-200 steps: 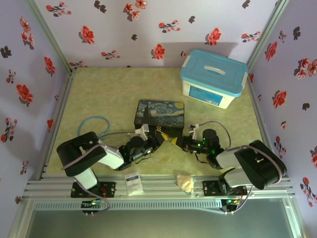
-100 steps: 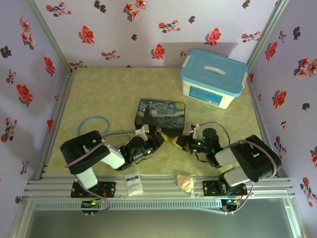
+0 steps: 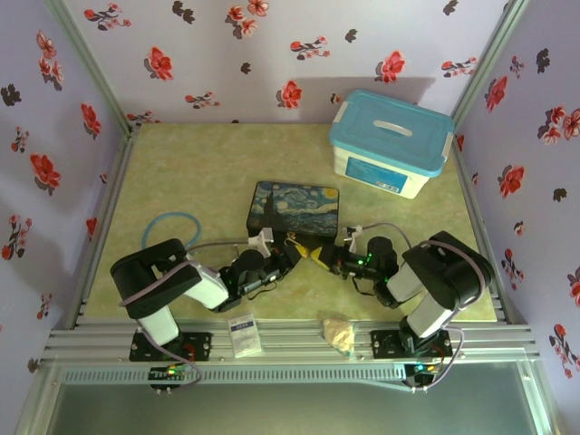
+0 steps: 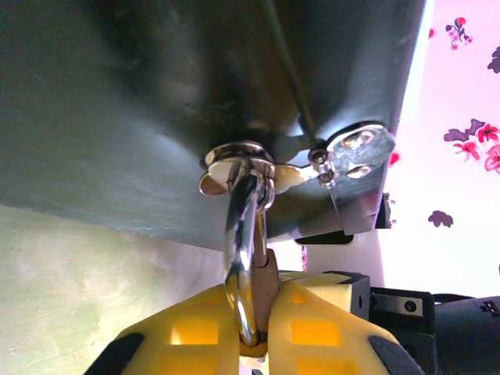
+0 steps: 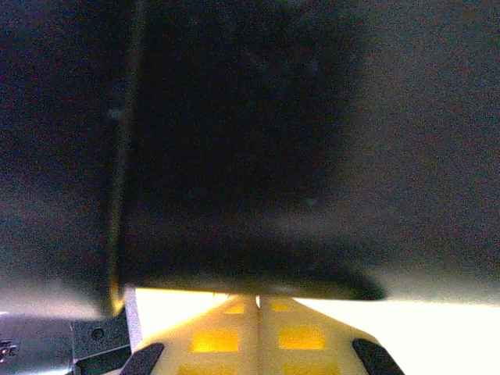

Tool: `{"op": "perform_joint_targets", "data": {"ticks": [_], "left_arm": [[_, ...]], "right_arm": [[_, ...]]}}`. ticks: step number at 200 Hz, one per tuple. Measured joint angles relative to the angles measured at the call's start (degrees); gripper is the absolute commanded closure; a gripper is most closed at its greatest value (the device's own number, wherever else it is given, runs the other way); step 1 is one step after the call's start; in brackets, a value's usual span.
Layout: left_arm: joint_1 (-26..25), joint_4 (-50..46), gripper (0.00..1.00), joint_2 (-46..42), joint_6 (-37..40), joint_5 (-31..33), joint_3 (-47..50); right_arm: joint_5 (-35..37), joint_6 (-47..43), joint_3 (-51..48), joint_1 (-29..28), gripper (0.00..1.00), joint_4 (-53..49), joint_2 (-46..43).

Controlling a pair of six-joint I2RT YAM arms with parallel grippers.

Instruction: Unlock a padlock with a key

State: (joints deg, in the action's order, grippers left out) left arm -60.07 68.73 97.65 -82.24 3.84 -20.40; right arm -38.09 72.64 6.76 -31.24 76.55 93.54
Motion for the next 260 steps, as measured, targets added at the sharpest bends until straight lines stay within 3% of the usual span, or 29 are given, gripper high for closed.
{"op": "perform_joint_targets", "data": {"ticks": [14,31,69,95,156,210,244,260], "left_arm": [[0.07,-0.35,1.0,0.0,0.02,0.35,0.0],[0.15,-0.46,0.91,0.02,0.0,0.68,0.0],[0.15,0.26,0.88,1.03,0.07,1.55,0.0],[0.31,0.28,0.99,1.62,0.28,1.84,0.0],[0.63,0.04,1.0,2.27,0.24,1.86,-0.35],[0.7,-1.18,1.0,2.27,-0.26,2.16,-0.55],[0.74,-2.45,1.0,2.27,-0.24,3.02,-0.55],[0.74,-3.06,1.0,2.27,-0.24,3.67,-0.55]], "right_arm": [[2.23,0.02,0.04,-1.27,1.0,-0.04,0.02],[4.39,0.13,0.09,-2.23,1.0,-0.04,0.02],[7.56,1.84,-0.04,-3.43,1.0,-0.13,-0.02],[11.06,4.04,-0.07,-5.44,1.0,-0.09,0.63],[17.99,10.84,-0.17,-8.55,1.0,-0.83,0.13],[26.49,6.84,0.57,-13.25,1.0,-7.41,-3.28],[27.41,8.61,1.09,-13.79,1.0,-3.41,1.18],[27.63,8.9,1.57,-14.14,0.9,-3.13,2.1]]}}
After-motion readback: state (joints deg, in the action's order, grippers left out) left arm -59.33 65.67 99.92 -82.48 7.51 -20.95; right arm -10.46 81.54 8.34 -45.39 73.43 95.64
